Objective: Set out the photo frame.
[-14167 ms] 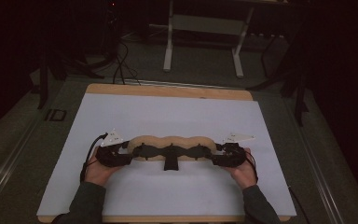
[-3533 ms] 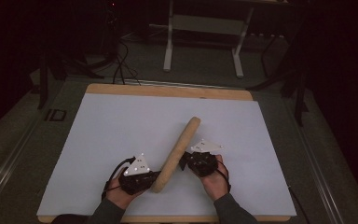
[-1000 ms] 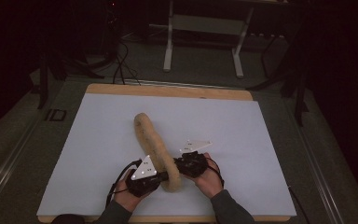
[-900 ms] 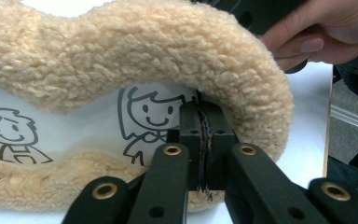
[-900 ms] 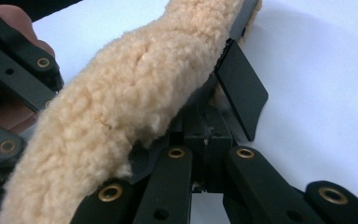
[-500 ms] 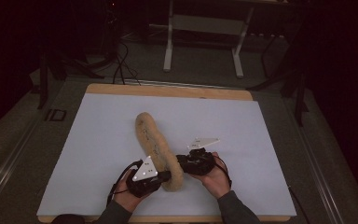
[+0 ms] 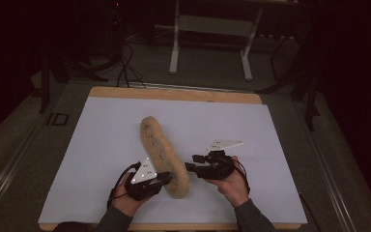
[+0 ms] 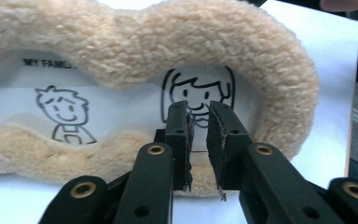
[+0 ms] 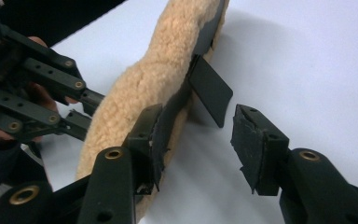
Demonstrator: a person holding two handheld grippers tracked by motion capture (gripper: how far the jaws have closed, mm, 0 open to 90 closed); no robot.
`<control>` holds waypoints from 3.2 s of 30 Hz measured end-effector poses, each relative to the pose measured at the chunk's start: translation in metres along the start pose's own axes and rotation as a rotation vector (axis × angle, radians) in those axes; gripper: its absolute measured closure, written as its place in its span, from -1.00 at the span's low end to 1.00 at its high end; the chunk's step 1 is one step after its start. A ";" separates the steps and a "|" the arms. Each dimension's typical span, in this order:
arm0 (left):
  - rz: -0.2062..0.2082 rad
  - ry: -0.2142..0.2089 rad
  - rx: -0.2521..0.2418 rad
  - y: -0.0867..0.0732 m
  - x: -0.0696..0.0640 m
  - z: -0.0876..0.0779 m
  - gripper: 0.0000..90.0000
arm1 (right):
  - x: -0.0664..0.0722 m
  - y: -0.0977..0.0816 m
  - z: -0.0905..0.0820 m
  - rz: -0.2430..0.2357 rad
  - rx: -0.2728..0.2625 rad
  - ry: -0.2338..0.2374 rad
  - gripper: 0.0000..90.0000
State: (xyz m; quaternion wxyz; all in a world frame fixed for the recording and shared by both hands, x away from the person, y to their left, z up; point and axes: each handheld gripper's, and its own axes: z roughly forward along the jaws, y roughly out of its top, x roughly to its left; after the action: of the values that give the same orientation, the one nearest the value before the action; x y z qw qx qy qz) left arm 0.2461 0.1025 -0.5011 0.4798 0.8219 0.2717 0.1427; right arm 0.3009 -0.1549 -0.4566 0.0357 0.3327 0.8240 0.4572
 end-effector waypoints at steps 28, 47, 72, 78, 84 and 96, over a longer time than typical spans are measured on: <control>-0.052 0.071 -0.002 -0.003 0.016 -0.008 0.64 | 0.033 -0.018 0.013 -0.022 0.036 0.065 -0.07; -0.078 0.092 -0.017 -0.004 0.023 -0.014 0.64 | 0.038 -0.025 0.010 -0.129 0.102 -0.001 0.34; -0.103 0.114 -0.030 -0.005 0.029 -0.018 0.63 | -0.006 -0.019 -0.007 -0.106 0.025 -0.178 0.42; -0.128 0.142 -0.033 -0.006 0.035 -0.023 0.62 | -0.008 -0.019 -0.009 -0.139 0.022 -0.238 0.41; -0.136 0.205 -0.030 -0.006 0.044 -0.031 0.58 | -0.011 -0.021 -0.010 -0.150 0.017 -0.272 0.40; -0.207 0.364 -0.052 -0.015 0.090 -0.055 0.47 | -0.017 -0.035 -0.005 -0.056 -0.004 -0.263 0.17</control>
State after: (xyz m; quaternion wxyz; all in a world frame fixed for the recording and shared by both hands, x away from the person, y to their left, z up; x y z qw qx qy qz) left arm 0.2873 0.1998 -0.4889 0.4561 0.7377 0.4329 0.2457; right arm 0.2940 -0.1807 -0.4849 0.1566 0.3667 0.8203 0.4100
